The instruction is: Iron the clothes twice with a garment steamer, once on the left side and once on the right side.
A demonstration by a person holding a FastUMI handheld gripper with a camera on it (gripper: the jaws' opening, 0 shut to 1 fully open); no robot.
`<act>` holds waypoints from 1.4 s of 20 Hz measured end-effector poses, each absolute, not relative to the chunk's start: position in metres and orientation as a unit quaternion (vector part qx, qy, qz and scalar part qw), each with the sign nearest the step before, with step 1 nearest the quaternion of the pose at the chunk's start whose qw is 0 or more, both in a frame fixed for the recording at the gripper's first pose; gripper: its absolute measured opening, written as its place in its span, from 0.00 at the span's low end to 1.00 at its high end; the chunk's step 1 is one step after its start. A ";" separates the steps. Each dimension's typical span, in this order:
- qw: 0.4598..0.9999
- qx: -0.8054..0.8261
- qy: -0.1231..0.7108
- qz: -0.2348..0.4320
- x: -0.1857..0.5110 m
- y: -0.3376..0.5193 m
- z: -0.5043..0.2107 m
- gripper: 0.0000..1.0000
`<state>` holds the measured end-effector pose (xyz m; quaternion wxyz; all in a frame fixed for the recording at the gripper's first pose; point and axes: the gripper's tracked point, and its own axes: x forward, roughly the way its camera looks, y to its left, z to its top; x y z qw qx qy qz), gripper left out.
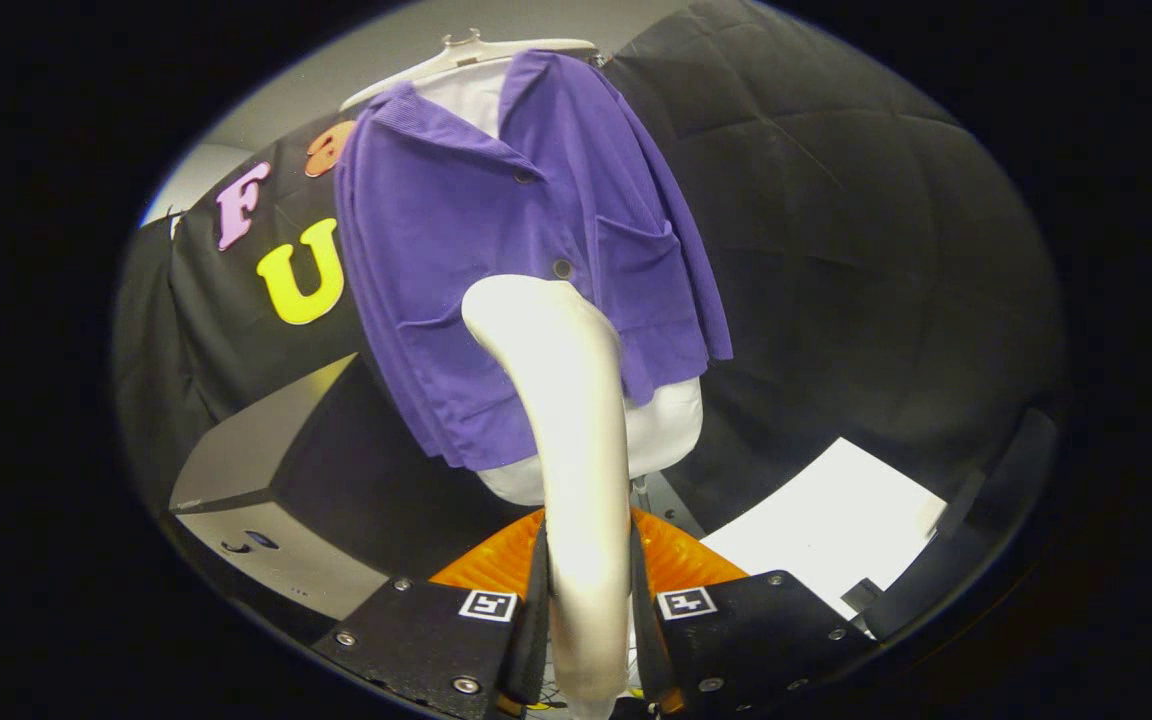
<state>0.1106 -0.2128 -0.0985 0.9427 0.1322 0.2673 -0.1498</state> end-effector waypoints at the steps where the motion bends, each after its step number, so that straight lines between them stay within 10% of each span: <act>1: 0.948 0.137 0.248 -0.144 0.099 -0.204 -0.082 0.36; 28: 0.983 0.088 0.162 0.026 -0.011 -0.036 -0.020 0.36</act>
